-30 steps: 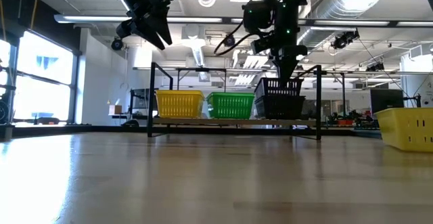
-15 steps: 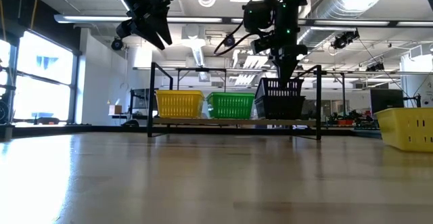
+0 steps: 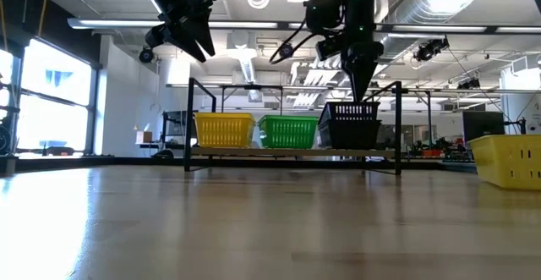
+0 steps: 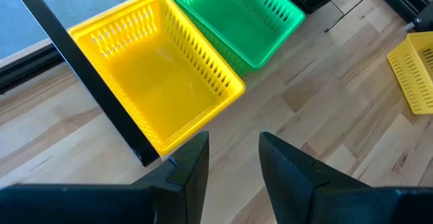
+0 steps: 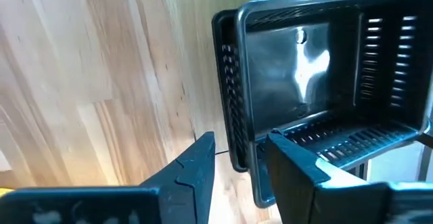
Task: Stack baskets on shelf by color
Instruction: Stack the black bin on the other stacked black bin on the shelf
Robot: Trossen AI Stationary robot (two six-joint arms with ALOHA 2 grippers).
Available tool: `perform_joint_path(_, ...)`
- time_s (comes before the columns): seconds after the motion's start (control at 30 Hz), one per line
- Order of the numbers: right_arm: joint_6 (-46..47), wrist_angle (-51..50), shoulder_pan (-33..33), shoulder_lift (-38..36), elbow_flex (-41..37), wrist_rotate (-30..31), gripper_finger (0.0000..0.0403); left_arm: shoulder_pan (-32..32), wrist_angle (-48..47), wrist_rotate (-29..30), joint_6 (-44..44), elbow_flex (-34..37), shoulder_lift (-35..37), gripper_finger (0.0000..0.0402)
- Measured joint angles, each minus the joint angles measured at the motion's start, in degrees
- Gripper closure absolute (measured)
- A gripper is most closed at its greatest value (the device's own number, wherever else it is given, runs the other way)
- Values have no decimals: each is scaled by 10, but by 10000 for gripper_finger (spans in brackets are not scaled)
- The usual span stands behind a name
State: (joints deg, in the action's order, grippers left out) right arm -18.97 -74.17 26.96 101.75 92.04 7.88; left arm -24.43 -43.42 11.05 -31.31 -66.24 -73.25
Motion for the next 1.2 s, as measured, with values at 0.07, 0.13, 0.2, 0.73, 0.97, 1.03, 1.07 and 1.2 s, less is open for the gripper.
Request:
perform_joint_path(0.07, 6, -1, 0, 0, 8, 0, 286, 0, 0, 0, 0, 0, 0, 282)
perform_joint_path(0.13, 7, 0, 0, 0, 16, 0, 285, 0, 0, 0, 0, 0, 0, 282)
perform_joint_path(0.2, 6, 1, 0, 0, 25, 3, 285, 0, 0, 0, 0, 0, 0, 282)
perform_joint_path(0.73, 26, 20, 39, 18, 28, 0, 285, 0, 0, -1, 0, 0, 0, 282)
perform_joint_path(0.97, 25, 7, 25, 38, 28, 0, 285, 0, 0, 0, 0, 0, 0, 282)
perform_joint_path(1.03, 25, 6, 23, 40, 27, 0, 285, 0, 0, 0, 8, 0, 0, 282)
perform_joint_path(1.07, 25, 7, 23, 40, 27, 1, 285, 0, 0, 0, 12, 0, 0, 282)
perform_joint_path(1.2, 26, 9, 23, 40, 27, 14, 285, 0, 0, 1, 15, 0, 0, 282)
